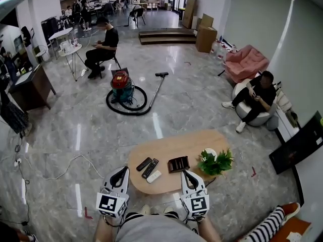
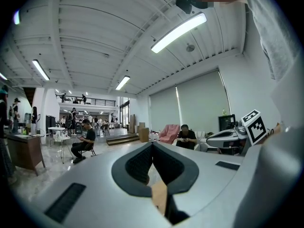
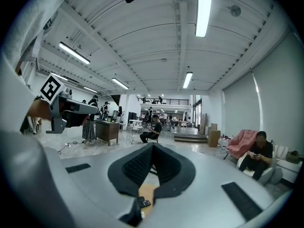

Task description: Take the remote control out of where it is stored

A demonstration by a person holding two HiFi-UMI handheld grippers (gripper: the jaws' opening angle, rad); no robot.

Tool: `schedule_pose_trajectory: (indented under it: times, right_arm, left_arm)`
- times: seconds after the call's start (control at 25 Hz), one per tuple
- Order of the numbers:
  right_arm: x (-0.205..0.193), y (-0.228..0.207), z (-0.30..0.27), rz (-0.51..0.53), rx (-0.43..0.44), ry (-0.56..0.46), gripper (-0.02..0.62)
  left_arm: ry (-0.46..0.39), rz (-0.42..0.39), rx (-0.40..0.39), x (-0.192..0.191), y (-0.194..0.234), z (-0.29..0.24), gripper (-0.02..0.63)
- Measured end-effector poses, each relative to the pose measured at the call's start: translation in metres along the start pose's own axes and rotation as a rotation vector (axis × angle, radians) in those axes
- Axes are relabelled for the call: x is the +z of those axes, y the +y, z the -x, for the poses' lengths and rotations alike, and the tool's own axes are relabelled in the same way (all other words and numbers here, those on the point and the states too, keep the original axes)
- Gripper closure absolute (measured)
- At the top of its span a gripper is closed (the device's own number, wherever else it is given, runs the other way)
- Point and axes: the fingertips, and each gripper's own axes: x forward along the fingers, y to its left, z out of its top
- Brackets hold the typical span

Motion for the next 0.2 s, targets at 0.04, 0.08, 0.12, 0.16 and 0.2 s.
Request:
schedule_pose_trajectory:
  times: [0.04,0.08,0.12,0.16,0.2]
  right_arm:
    - [0.0004,-0.0005,0.001,0.0,-0.001,0.0,0.589]
    - [0.0005,-0.0011,0.0018,0.0,-0.002,0.001,0.589]
    - [0.0004,-0.0017,0.0025,-0.001,-0.003,0.002,0.589]
    - [0.0002,-0.0024,0.0032,-0.002,-0.005,0.003,0.589]
    - [0.0001,-0.0031,0.0039,-0.003,-0.006,0.004,0.589]
  left_arm:
    - [0.0,0.0,0.0,0.0001,-0.0006,0.0006,0.6]
    - [0.0,0.001,0.001,0.0002,-0.0011,0.001,0.601]
    - [-0.002,0.003,0.003,0.0004,-0.0016,0.0013,0.6]
    - [-0.004,0.005,0.004,0.0007,-0.002,0.0016,0.601]
    - [-0.006,0.007,0.005,0.001,-0.0024,0.0018,0.6]
